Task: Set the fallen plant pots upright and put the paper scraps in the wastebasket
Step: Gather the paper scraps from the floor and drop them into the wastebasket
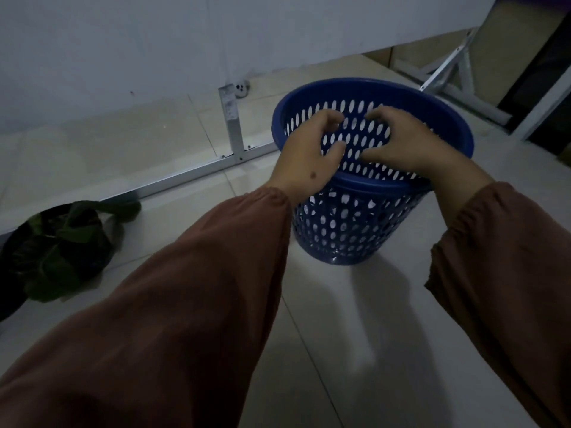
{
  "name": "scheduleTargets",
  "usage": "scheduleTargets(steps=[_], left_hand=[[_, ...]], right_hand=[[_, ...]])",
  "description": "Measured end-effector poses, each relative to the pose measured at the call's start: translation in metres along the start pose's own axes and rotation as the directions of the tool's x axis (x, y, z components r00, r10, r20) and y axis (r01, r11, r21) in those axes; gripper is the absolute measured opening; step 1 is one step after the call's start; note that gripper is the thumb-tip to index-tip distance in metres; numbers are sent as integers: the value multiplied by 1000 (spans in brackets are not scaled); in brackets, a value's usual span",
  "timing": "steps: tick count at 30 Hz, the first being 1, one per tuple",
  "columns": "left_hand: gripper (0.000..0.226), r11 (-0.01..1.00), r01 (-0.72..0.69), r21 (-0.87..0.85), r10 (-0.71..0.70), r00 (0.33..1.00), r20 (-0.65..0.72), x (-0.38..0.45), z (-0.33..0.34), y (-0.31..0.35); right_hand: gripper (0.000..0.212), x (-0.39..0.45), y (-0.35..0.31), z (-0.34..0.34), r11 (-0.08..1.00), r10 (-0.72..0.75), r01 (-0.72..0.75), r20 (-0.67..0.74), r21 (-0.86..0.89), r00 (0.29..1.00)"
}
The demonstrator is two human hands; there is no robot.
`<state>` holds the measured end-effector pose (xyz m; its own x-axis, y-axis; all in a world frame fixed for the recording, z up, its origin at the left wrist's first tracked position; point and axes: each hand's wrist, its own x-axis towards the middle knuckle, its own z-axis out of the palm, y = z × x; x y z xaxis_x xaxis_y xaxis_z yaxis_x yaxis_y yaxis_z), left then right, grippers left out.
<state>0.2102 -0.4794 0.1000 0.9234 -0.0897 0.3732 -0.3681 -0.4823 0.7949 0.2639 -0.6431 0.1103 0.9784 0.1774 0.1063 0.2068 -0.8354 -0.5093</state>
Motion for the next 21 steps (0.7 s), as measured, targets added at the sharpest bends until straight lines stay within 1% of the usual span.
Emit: scheduleTargets(steps=[3, 5, 7, 9, 11, 13, 14, 18, 21], left_hand=[[27, 999, 4, -46, -8, 995, -97, -2, -4, -2], [28, 994, 35, -100, -52, 984, -168, -6, -9, -6], [27, 991, 68, -114, -96, 961, -258, -13, -17, -14], [26, 986, 122, -117, -155, 927, -340, -27, -29, -27], [25, 973, 193, -127, -228, 888, -400, -49, -42, -43], [25, 953, 273, -129, -302, 850, -431, -75, -53, -61], [25, 941, 314, -125, -337, 835, -435, -88, -57, -70], [28, 891, 435, -132, -443, 771, -458, -139, -69, -105], [29, 846, 512, -147, -515, 715, -473, -176, -74, -126]], right_hand=[[52, -3, -6, 0, 998, -22, 24, -48, 59, 999], [42, -7, -15, 1, 991, -48, 63, -129, 118, 990], [32, -13, -29, 3, 975, -100, 139, -218, 171, 971], [24, -21, -49, 9, 951, -183, 243, -287, 193, 940], [19, -31, -71, 21, 905, -284, 356, -291, 234, 914], [16, -41, -87, 40, 851, -387, 439, -222, 289, 895], [15, -45, -93, 52, 834, -418, 453, -177, 314, 891], [12, -57, -107, 111, 804, -468, 428, -5, 412, 884], [17, -70, -112, 165, 806, -519, 411, 175, 425, 836]])
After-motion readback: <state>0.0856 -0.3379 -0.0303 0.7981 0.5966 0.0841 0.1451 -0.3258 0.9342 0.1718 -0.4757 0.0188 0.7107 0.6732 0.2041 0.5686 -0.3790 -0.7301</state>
